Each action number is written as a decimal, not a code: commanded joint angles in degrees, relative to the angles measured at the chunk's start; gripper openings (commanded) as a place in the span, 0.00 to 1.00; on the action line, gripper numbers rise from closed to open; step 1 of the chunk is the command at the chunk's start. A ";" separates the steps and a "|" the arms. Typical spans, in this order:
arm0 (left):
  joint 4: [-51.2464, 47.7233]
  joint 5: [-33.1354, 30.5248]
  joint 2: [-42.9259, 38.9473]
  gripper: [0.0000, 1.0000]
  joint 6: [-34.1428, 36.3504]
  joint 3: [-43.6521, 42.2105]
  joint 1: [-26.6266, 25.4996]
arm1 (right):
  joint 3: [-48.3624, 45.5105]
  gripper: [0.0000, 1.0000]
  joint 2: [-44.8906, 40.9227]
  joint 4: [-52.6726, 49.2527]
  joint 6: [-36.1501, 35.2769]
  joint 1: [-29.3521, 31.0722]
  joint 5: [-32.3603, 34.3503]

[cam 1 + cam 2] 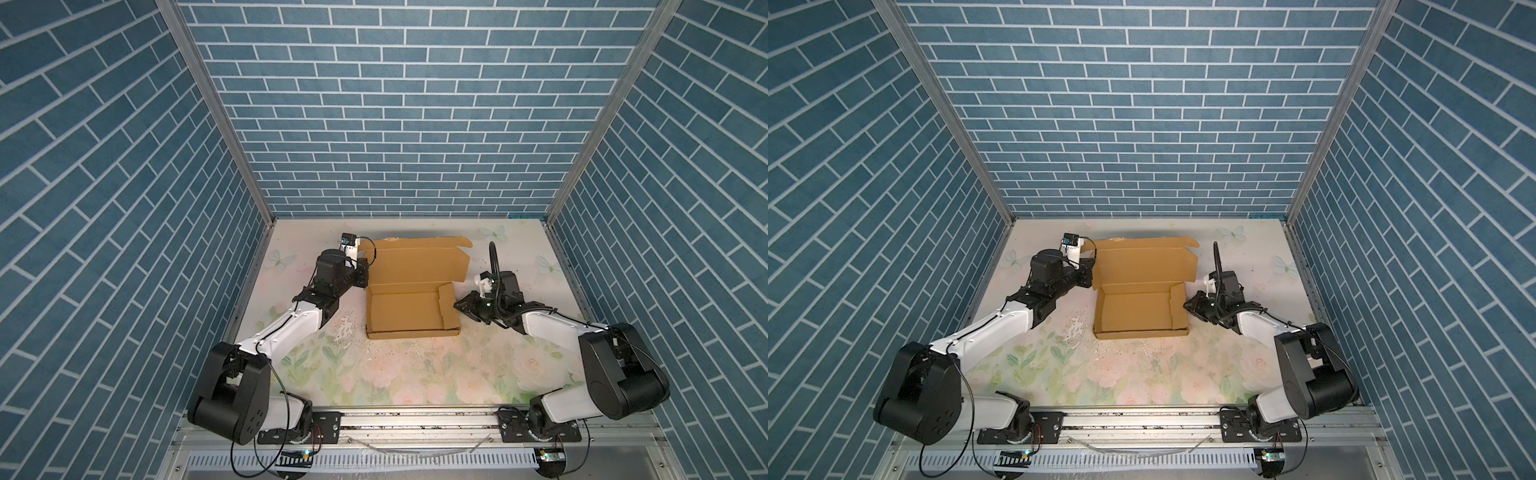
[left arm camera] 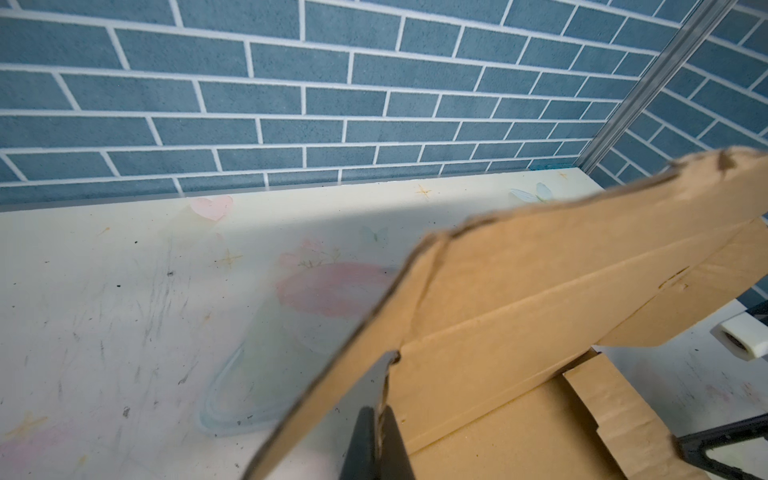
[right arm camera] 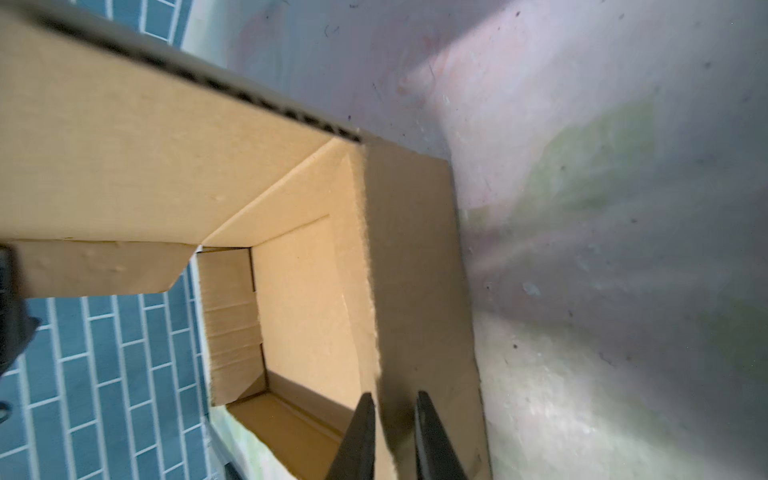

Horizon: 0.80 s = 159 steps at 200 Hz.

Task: Fold the paper box

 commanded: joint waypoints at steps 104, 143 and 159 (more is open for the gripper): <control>-0.47 1.46 -2.82 0.00 -5.48 -0.18 -1.55 | 12.54 0.24 9.22 -18.57 -11.48 12.37 31.77; -1.00 1.72 -2.55 0.00 -6.76 0.51 -1.83 | 16.47 0.11 13.49 -24.49 -14.48 15.41 40.77; -1.37 1.51 -2.47 0.00 -7.04 0.98 -2.27 | 17.95 0.04 15.60 -26.92 -14.80 16.51 44.55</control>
